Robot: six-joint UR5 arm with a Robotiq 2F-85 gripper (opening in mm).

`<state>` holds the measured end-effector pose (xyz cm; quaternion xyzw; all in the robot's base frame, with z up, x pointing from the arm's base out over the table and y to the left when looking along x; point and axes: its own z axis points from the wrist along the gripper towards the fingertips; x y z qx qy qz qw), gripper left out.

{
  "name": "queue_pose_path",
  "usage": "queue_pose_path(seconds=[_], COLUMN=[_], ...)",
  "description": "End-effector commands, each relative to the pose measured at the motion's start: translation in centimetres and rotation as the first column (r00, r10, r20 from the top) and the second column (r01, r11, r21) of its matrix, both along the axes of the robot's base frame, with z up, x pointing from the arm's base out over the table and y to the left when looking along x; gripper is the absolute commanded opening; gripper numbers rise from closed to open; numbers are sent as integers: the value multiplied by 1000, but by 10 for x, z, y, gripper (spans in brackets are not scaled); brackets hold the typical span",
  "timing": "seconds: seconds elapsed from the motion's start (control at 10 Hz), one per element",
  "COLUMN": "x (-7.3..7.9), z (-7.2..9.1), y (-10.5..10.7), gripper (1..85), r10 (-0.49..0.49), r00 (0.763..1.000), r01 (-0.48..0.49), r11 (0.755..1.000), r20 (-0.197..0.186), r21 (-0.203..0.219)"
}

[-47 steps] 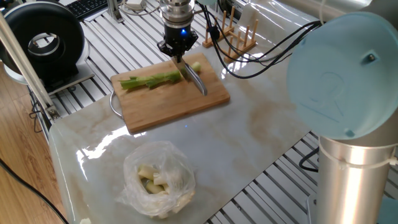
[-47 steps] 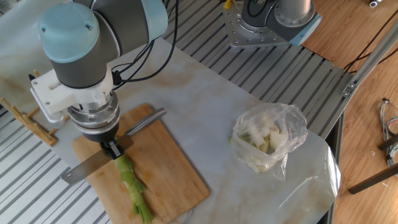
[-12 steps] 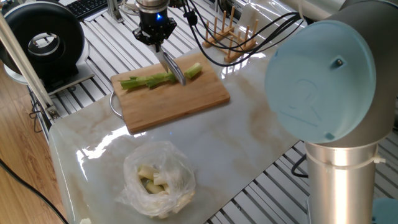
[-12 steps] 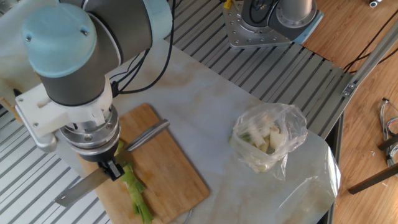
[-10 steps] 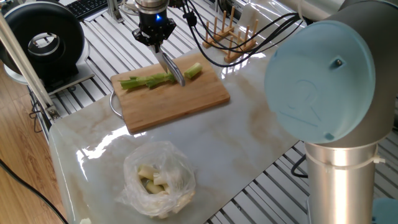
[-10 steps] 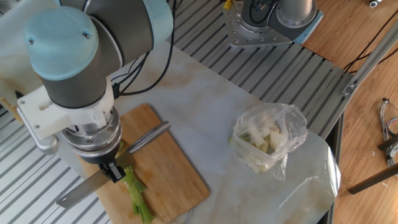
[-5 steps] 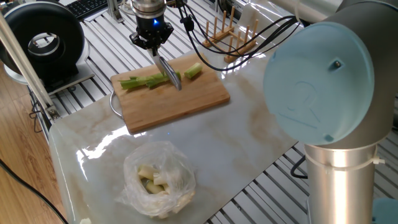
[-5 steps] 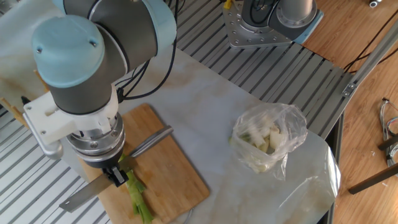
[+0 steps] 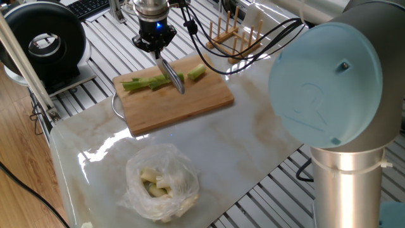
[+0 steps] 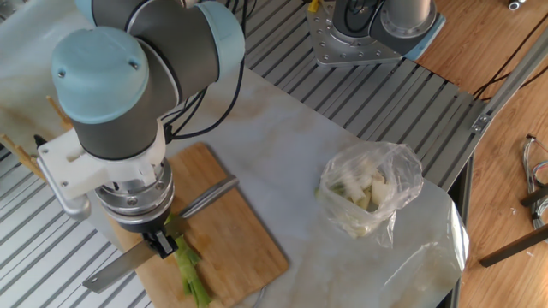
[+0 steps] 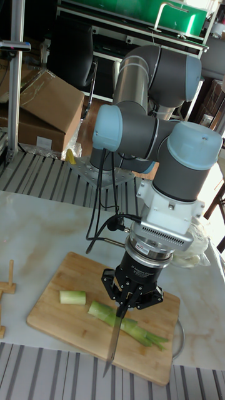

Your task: Chop the scallions

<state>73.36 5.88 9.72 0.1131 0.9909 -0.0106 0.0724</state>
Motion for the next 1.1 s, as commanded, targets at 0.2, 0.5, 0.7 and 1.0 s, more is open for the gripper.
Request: queue_pose_path(seconds=[0.2, 0.5, 0.7, 1.0], x=[1, 0, -2, -3], z=[-4, -4, -4, -6], y=[1, 0, 0, 0], gripper=[10, 10, 10, 10], r10=[-9, -15, -15, -13], r00=[1000, 1000, 1000, 1000], r01=[8, 15, 15, 13], r11=[1000, 1000, 1000, 1000], r20=[6, 2, 0, 3], r21=[12, 8, 4, 7])
